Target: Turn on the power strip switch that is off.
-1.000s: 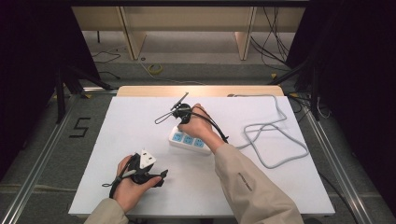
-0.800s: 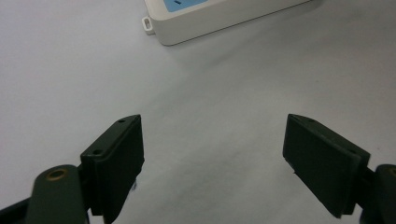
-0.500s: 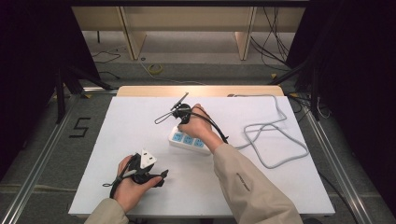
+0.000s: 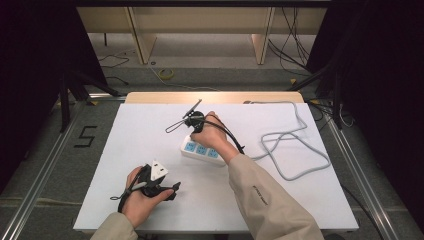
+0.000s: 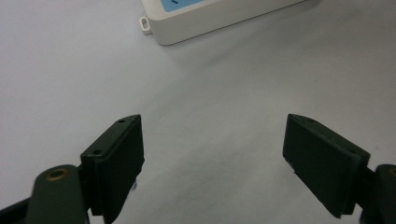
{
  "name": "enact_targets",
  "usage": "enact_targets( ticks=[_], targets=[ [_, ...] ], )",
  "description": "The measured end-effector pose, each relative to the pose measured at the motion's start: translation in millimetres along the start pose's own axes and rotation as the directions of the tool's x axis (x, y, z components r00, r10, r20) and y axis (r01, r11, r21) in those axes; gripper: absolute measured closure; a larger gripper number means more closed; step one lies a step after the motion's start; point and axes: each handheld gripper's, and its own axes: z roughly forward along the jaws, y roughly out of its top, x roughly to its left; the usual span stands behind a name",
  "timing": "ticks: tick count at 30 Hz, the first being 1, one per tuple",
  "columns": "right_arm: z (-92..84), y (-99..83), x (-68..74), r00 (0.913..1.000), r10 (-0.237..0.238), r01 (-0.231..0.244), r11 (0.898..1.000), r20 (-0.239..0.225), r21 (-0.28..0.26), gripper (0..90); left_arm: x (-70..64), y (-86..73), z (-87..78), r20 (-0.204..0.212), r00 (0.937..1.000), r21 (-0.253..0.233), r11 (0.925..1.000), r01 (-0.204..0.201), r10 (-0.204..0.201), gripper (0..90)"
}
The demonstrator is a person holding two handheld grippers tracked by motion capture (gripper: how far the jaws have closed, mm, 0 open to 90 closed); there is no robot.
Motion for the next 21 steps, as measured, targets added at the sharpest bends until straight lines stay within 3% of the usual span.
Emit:
enact_targets(
  ticks=[21],
  targets=[
    [-0.3,-2.3,4.1,0.9996,-0.012,0.012,1.000,0.024,-0.016,90.0,0.4,-0.4,-0.4,0.001,1.0000,0.004,1.0000,0.001,-0.001,20.4]
  ],
)
